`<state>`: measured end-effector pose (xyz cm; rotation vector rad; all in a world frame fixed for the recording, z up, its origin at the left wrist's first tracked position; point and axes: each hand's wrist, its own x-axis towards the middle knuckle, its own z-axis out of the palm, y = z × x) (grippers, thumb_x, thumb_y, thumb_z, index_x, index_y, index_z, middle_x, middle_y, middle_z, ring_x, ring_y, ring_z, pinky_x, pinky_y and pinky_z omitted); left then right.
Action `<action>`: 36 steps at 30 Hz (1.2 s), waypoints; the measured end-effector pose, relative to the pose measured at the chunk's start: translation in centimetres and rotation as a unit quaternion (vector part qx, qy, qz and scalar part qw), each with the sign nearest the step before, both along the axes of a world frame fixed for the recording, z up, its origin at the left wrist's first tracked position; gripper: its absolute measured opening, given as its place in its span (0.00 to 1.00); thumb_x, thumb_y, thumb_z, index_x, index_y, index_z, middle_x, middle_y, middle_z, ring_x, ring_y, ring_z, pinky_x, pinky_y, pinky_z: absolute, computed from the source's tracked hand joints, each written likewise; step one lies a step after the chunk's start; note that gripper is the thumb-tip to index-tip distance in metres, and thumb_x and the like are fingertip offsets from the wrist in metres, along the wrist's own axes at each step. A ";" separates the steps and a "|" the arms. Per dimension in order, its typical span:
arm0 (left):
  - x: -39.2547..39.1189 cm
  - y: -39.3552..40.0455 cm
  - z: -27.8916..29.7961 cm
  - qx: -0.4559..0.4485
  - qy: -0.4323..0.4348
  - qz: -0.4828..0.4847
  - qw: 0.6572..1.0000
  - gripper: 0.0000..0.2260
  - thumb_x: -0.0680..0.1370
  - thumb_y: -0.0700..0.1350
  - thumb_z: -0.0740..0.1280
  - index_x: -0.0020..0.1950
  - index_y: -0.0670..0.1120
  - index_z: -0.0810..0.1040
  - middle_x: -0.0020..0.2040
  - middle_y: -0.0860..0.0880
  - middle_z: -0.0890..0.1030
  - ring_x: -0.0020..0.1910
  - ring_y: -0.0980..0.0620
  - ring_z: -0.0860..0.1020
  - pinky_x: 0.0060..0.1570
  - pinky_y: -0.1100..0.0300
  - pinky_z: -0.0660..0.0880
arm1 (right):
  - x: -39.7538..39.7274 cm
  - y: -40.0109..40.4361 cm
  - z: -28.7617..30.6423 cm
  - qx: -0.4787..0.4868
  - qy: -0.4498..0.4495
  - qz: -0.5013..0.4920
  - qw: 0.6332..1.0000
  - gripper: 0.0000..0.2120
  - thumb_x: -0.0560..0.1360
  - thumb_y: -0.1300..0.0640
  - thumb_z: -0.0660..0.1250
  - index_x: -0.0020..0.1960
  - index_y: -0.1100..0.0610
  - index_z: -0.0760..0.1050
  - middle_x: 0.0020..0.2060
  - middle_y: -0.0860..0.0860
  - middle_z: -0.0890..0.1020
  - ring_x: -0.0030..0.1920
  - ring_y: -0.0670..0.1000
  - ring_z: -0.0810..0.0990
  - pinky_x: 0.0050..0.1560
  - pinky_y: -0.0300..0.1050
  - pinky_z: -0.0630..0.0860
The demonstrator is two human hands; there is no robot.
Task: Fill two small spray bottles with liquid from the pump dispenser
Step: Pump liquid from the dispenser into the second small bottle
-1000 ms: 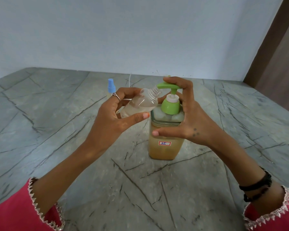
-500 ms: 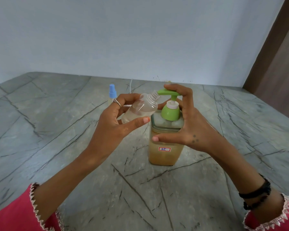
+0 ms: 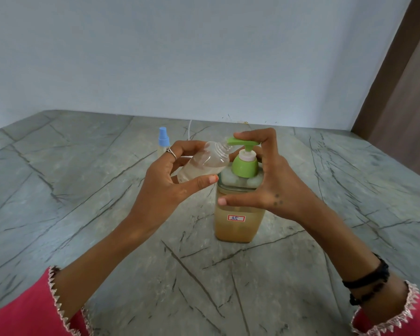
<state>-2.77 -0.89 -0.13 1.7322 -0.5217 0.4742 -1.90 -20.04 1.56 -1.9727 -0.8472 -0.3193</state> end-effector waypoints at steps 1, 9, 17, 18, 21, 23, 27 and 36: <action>0.1 0.0 0.0 0.001 -0.001 0.000 1.000 0.19 0.65 0.48 0.73 0.54 0.58 0.74 0.50 0.63 0.79 0.52 0.61 0.78 0.44 0.67 0.77 | 0.0 0.0 0.0 0.007 0.002 -0.003 1.000 0.36 0.57 0.50 0.79 0.57 0.42 0.61 0.50 0.39 0.77 0.52 0.36 0.78 0.51 0.29 0.74; 0.2 0.2 -0.1 0.008 -0.006 0.001 1.000 0.21 0.63 0.55 0.73 0.55 0.59 0.74 0.51 0.65 0.79 0.53 0.61 0.78 0.44 0.68 0.77 | 0.0 0.1 -0.3 0.012 -0.013 -0.005 1.000 0.39 0.58 0.52 0.81 0.59 0.39 0.60 0.51 0.34 0.77 0.53 0.39 0.79 0.52 0.33 0.76; 0.3 0.1 -0.2 0.006 -0.007 0.001 1.000 0.20 0.65 0.49 0.74 0.54 0.58 0.74 0.50 0.66 0.79 0.52 0.62 0.78 0.44 0.68 0.77 | 0.1 0.0 -0.3 -0.005 -0.038 0.000 0.999 0.50 0.60 0.50 0.80 0.68 0.32 0.50 0.59 0.35 0.72 0.57 0.39 0.77 0.55 0.30 0.73; 0.3 0.1 -0.2 0.009 -0.008 0.001 1.000 0.20 0.64 0.50 0.74 0.54 0.58 0.74 0.50 0.66 0.79 0.52 0.62 0.78 0.44 0.69 0.77 | 0.2 0.0 -0.4 -0.006 -0.039 -0.001 0.999 0.50 0.60 0.50 0.80 0.68 0.32 0.50 0.59 0.35 0.72 0.57 0.39 0.77 0.54 0.30 0.73; 0.2 0.2 -0.2 0.006 -0.006 -0.002 1.000 0.21 0.63 0.52 0.75 0.54 0.58 0.74 0.50 0.66 0.79 0.52 0.62 0.78 0.44 0.68 0.77 | 0.3 0.1 -0.5 -0.003 -0.036 -0.002 0.999 0.45 0.59 0.49 0.80 0.64 0.33 0.55 0.58 0.33 0.72 0.57 0.38 0.78 0.54 0.31 0.74; 0.2 0.1 -0.2 0.002 -0.003 -0.004 1.000 0.21 0.63 0.54 0.74 0.54 0.58 0.74 0.51 0.64 0.79 0.53 0.61 0.78 0.44 0.68 0.77 | 0.3 0.0 -0.5 -0.001 -0.031 -0.002 1.000 0.43 0.59 0.53 0.81 0.63 0.38 0.57 0.57 0.33 0.72 0.56 0.37 0.77 0.52 0.29 0.74; 0.1 0.1 -0.2 0.003 -0.003 -0.001 1.000 0.21 0.64 0.51 0.75 0.54 0.58 0.74 0.50 0.65 0.79 0.53 0.61 0.78 0.43 0.68 0.76 | 0.2 -0.1 -0.1 -0.002 -0.020 -0.009 1.000 0.38 0.59 0.57 0.82 0.58 0.41 0.61 0.51 0.36 0.76 0.52 0.35 0.78 0.49 0.28 0.74; 0.1 0.1 -0.2 -0.002 0.003 -0.007 1.000 0.21 0.64 0.51 0.75 0.54 0.58 0.75 0.52 0.61 0.80 0.53 0.59 0.78 0.44 0.67 0.77 | 0.0 -0.1 0.0 0.007 -0.008 -0.011 1.000 0.38 0.59 0.55 0.82 0.57 0.41 0.61 0.48 0.39 0.79 0.51 0.36 0.79 0.49 0.30 0.75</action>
